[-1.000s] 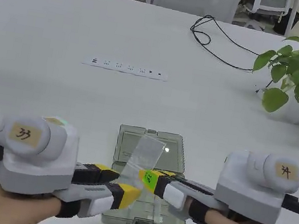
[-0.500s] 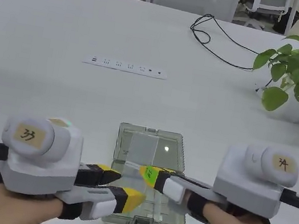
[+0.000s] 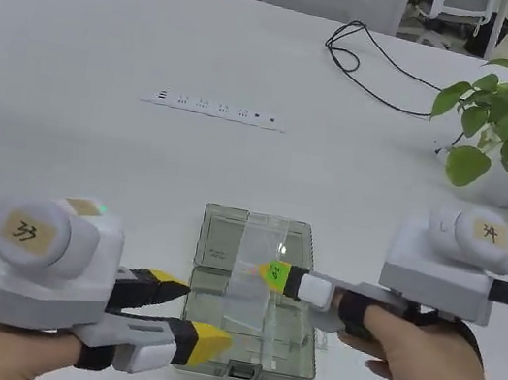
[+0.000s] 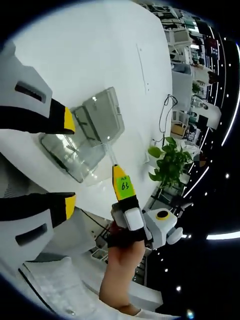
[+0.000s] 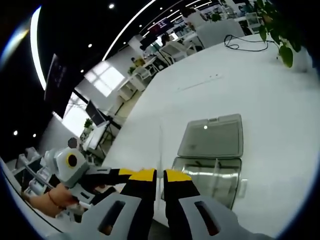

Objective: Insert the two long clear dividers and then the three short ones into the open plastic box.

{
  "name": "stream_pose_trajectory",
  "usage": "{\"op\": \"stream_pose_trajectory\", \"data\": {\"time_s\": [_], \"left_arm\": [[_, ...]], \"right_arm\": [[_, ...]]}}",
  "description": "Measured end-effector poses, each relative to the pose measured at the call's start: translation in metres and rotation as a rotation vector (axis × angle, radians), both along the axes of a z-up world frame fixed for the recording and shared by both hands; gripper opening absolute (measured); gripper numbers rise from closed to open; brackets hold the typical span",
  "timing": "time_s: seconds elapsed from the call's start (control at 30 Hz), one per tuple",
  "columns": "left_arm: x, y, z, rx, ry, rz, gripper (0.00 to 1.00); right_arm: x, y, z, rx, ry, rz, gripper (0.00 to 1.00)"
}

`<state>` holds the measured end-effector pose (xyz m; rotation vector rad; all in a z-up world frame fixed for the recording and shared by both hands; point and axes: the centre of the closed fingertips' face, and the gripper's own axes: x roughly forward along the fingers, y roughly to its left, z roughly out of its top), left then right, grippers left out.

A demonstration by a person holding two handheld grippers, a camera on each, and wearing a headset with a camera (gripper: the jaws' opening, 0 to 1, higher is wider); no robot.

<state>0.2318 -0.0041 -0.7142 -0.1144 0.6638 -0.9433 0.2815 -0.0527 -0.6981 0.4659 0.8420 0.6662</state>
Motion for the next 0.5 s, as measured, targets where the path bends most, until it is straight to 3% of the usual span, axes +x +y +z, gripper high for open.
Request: {"op": "stream_pose_trajectory", "data": {"time_s": [0.27,0.5], "left_arm": [[-0.004,0.005,-0.005,0.014,-0.037,-0.047,0.58],[-0.009,0.007,-0.013,0.031,-0.042,-0.081,0.66]], "right_arm": [[0.005,-0.003,-0.013,-0.054,0.084,0.011,0.07],[0.007,-0.002,-0.026,-0.116,0.162,0.035,0.07]]}}
